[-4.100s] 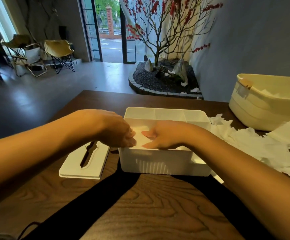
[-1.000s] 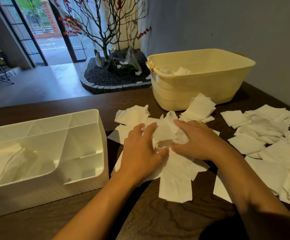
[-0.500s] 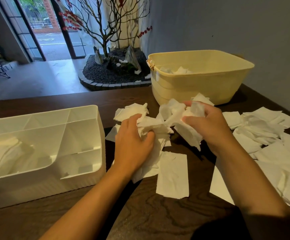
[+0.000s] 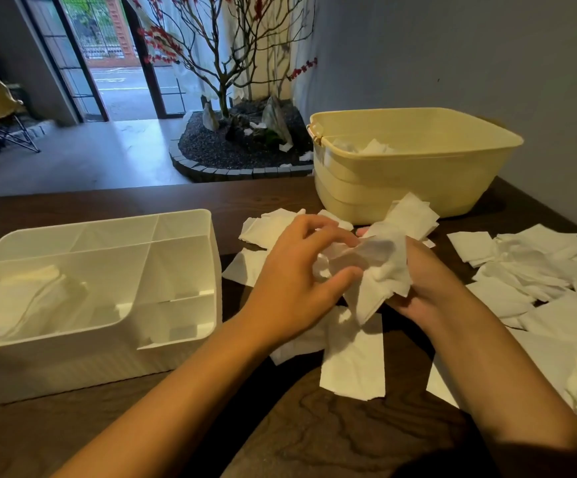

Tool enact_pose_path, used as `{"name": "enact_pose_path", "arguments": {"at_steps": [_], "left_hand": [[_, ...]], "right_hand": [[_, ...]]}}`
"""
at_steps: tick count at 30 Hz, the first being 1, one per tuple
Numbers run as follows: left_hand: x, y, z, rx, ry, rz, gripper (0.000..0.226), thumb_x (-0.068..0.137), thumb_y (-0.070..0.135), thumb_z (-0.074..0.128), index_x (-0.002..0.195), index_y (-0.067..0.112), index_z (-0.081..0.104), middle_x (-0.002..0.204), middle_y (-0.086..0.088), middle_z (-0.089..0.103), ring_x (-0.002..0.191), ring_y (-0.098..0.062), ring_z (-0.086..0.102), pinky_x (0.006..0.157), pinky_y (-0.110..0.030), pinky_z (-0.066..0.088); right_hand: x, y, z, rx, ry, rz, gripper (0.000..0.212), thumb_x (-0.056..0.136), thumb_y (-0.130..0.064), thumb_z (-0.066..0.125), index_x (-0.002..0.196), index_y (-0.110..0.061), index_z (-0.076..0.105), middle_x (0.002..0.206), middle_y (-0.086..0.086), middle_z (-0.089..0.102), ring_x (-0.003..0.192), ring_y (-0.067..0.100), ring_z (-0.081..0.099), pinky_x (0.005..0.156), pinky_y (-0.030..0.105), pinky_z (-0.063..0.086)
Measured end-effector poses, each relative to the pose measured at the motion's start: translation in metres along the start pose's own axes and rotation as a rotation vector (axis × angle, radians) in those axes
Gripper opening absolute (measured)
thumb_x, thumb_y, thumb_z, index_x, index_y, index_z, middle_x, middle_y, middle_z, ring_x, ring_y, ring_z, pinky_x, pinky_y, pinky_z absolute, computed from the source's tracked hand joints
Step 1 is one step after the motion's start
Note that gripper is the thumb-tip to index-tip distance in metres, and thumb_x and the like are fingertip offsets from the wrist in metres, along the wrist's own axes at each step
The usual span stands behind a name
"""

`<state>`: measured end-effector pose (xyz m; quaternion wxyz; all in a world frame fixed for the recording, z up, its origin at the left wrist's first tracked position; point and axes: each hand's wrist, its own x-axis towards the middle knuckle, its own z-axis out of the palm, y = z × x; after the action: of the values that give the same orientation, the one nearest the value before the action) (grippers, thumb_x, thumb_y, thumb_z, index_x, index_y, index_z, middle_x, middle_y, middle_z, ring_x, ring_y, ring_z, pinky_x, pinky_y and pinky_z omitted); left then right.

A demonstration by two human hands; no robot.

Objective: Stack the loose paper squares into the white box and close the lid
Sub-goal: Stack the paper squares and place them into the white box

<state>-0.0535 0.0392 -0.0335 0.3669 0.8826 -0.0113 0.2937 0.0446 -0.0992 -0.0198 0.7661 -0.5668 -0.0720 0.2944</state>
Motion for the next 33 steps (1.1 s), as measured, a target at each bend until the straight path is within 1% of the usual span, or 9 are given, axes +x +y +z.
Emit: {"name": "enact_pose_path", "arguments": {"at_steps": [3,5,10,15,20,23,28,31,33], "left_hand": [[-0.003,-0.001,-0.005,-0.278,0.050,-0.135,0.008,0.092,0.014,0.070,0.099,0.017,0.066,0.105,0.007,0.065,0.101,-0.008,0.062,0.081,-0.027,0.056],[-0.008,-0.003,-0.007,-0.397,0.116,-0.166,0.006,0.091,0.010,0.066,0.097,0.009,0.066,0.092,0.009,0.069,0.090,-0.003,0.065,0.073,-0.019,0.053],[-0.016,-0.011,-0.009,-0.452,0.212,-0.280,0.011,0.096,0.014,0.062,0.101,0.024,0.064,0.090,0.028,0.070,0.088,0.013,0.063,0.076,-0.007,0.048],[-0.020,-0.017,0.000,-0.743,0.308,-0.498,0.015,0.103,0.022,0.055,0.117,0.022,0.061,0.117,-0.015,0.068,0.113,-0.031,0.065,0.103,-0.051,0.051],[-0.024,-0.013,-0.004,-0.621,0.205,-0.367,0.023,0.099,0.010,0.057,0.102,0.033,0.061,0.093,0.022,0.071,0.095,0.006,0.065,0.083,-0.016,0.051],[-0.021,-0.011,-0.009,-0.602,0.229,-0.370,0.026,0.097,0.003,0.056,0.099,0.027,0.067,0.086,0.016,0.072,0.085,0.008,0.066,0.068,-0.010,0.050],[-0.020,-0.016,-0.013,-0.613,0.274,-0.442,0.019,0.101,0.017,0.052,0.103,0.021,0.070,0.094,0.007,0.073,0.093,-0.004,0.068,0.078,-0.019,0.054],[-0.017,-0.014,-0.014,-0.759,0.248,-0.521,0.029,0.095,0.031,0.055,0.115,0.020,0.073,0.114,-0.005,0.073,0.113,-0.026,0.066,0.100,-0.048,0.052],[-0.017,-0.014,-0.015,-0.859,0.278,-0.601,0.026,0.093,0.020,0.056,0.113,0.019,0.073,0.108,-0.006,0.075,0.106,-0.026,0.069,0.092,-0.044,0.056]], "right_hand": [[0.003,-0.004,0.000,0.054,-0.098,0.070,0.028,0.093,-0.008,0.058,0.120,-0.002,0.064,0.110,0.015,0.072,0.097,0.025,0.072,0.093,0.040,0.057],[0.003,-0.008,0.000,0.117,-0.113,0.089,0.031,0.090,-0.001,0.058,0.122,-0.001,0.061,0.118,0.020,0.070,0.112,0.032,0.067,0.104,0.047,0.049],[-0.001,-0.002,0.005,0.091,-0.105,0.027,0.027,0.090,0.010,0.056,0.113,-0.002,0.064,0.109,0.023,0.072,0.105,0.033,0.070,0.082,0.038,0.061],[-0.002,-0.002,0.009,0.027,-0.056,-0.003,0.018,0.090,0.002,0.063,0.100,-0.013,0.065,0.092,0.010,0.077,0.091,0.024,0.075,0.069,0.031,0.063],[-0.005,0.003,0.014,-0.102,-0.051,-0.019,0.014,0.093,-0.004,0.062,0.102,-0.013,0.066,0.091,0.007,0.078,0.087,0.020,0.075,0.069,0.031,0.063],[-0.005,0.002,0.013,-0.084,-0.013,-0.008,0.016,0.095,-0.012,0.062,0.110,-0.014,0.065,0.099,0.006,0.077,0.089,0.020,0.075,0.060,0.029,0.060],[-0.009,0.001,0.016,-0.246,0.038,-0.070,0.010,0.097,-0.029,0.060,0.098,-0.026,0.070,0.090,-0.007,0.078,0.087,0.011,0.073,0.079,0.034,0.056],[-0.013,0.001,0.020,-0.307,0.068,-0.121,0.014,0.097,-0.034,0.061,0.086,-0.030,0.070,0.082,-0.014,0.076,0.087,0.009,0.071,0.084,0.033,0.053],[-0.015,0.001,0.021,-0.280,0.038,-0.117,0.013,0.097,-0.031,0.060,0.088,-0.029,0.070,0.084,-0.012,0.077,0.084,0.008,0.073,0.084,0.034,0.054]]}}
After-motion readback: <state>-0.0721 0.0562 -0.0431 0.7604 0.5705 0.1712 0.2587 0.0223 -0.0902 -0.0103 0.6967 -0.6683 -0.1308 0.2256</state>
